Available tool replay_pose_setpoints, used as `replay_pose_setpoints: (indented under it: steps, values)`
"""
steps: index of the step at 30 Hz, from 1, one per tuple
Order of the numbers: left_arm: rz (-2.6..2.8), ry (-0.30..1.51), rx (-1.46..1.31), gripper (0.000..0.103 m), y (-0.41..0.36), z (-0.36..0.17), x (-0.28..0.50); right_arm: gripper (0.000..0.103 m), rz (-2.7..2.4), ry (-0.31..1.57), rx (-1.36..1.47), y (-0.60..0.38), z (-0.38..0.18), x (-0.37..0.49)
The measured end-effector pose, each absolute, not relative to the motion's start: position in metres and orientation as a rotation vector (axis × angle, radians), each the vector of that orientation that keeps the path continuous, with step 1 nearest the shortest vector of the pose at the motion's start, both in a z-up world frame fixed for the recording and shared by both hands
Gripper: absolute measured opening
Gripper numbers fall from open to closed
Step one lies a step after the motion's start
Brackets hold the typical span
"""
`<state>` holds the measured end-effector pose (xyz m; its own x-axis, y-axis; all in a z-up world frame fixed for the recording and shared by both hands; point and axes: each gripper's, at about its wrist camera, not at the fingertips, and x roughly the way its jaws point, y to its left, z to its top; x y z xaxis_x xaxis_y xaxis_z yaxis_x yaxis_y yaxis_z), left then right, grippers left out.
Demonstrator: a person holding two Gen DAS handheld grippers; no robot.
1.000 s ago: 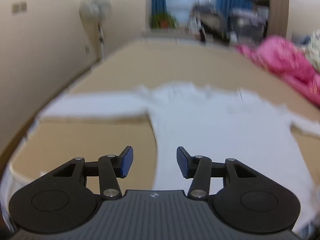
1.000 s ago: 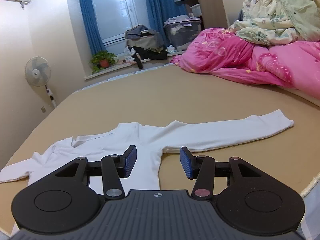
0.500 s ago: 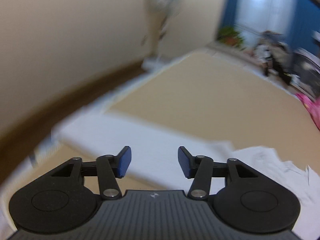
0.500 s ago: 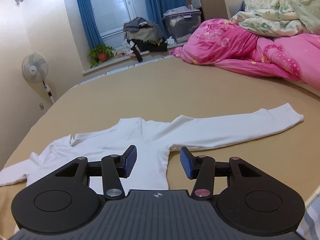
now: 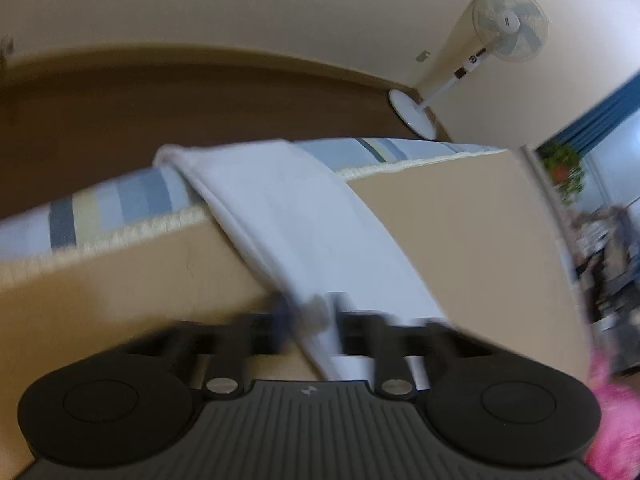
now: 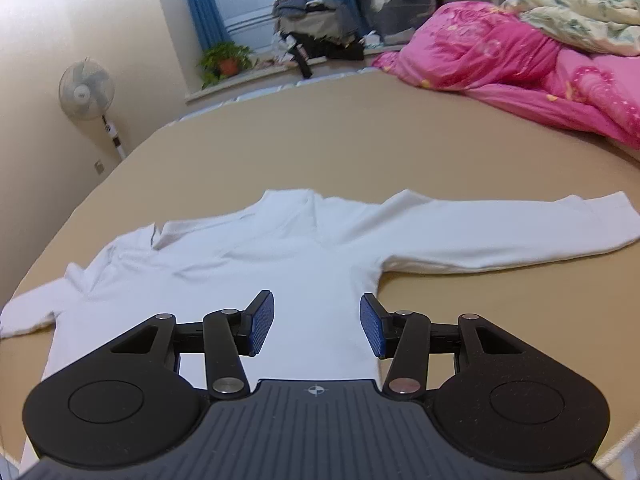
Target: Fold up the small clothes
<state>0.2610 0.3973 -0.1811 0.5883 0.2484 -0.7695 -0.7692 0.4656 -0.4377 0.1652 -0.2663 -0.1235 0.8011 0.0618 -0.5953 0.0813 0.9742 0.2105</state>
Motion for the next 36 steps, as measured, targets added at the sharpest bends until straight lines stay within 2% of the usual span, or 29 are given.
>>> replay_pose_setpoints:
  steps: [2, 4, 6, 9, 10, 11, 12, 14, 17, 21, 22, 23, 25, 28, 30, 31, 33, 34, 36]
  values:
    - [0.744, 0.691, -0.725, 0.002, 0.385, -0.168, 0.275, 0.050, 0.002, 0.653, 0.225, -0.263, -0.125, 0.166]
    - [0.770, 0.635, -0.395, 0.002, 0.334, -0.134, 0.297, 0.050, 0.014, 0.657, 0.219, -0.261, -0.125, 0.166]
    - [0.648, 0.498, -0.102, 0.002, 0.256, -0.098, 0.310, 0.050, 0.018, 0.659, 0.220, -0.261, -0.125, 0.167]
    - [0.280, 0.341, 0.046, 0.003, 0.130, -0.063, 0.300, 0.050, 0.019, 0.669, 0.220, -0.260, -0.127, 0.168]
    - [0.120, 0.333, 0.068, 0.005, 0.091, -0.061, 0.293, 0.050, 0.019, 0.674, 0.217, -0.259, -0.128, 0.169]
    - [-0.072, 0.370, 0.095, 0.021, 0.053, -0.066, 0.287, 0.050, 0.018, 0.682, 0.212, -0.258, -0.129, 0.169]
    - [-0.293, 0.449, 0.147, 0.026, 0.018, -0.077, 0.281, 0.050, 0.016, 0.688, 0.208, -0.258, -0.131, 0.170]
    - [-0.461, 0.490, 0.269, 0.027, -0.025, -0.094, 0.260, 0.050, 0.010, 0.699, 0.202, -0.258, -0.133, 0.170]
    - [-0.441, 0.514, 0.298, 0.027, -0.021, -0.093, 0.253, 0.050, 0.006, 0.703, 0.208, -0.259, -0.134, 0.169]
    - [-0.182, 0.654, 0.161, 0.027, 0.047, -0.065, 0.271, 0.050, 0.014, 0.699, 0.216, -0.257, -0.133, 0.170]
    - [-0.113, 0.689, 0.136, 0.027, 0.064, -0.056, 0.274, 0.042, 0.025, 0.705, 0.214, -0.254, -0.134, 0.172]
    - [-0.049, 0.717, 0.117, 0.027, 0.079, -0.048, 0.276, 0.029, 0.041, 0.707, 0.214, -0.251, -0.135, 0.175]
    - [0.034, 0.741, 0.065, 0.028, 0.104, -0.037, 0.275, 0.023, 0.091, 0.706, 0.191, -0.239, -0.137, 0.184]
    - [0.076, 0.703, -0.071, 0.030, 0.131, -0.043, 0.271, 0.024, 0.173, 0.669, 0.124, -0.208, -0.137, 0.200]
    - [0.081, 0.782, -0.103, 0.030, 0.132, -0.062, 0.275, 0.030, 0.238, 0.616, 0.040, -0.178, -0.138, 0.211]
    - [0.084, 0.815, -0.090, 0.030, 0.131, -0.067, 0.281, 0.036, 0.265, 0.600, -0.010, -0.163, -0.140, 0.216]
    - [0.024, 0.765, -0.058, 0.034, 0.125, -0.065, 0.288, 0.041, 0.306, 0.571, -0.137, -0.128, -0.149, 0.228]
    - [-0.004, 0.770, -0.046, 0.039, 0.124, -0.067, 0.290, 0.041, 0.325, 0.565, -0.179, -0.115, -0.153, 0.233]
    - [-0.035, 0.815, -0.048, 0.041, 0.121, -0.076, 0.298, 0.043, 0.369, 0.560, -0.248, -0.087, -0.164, 0.246]
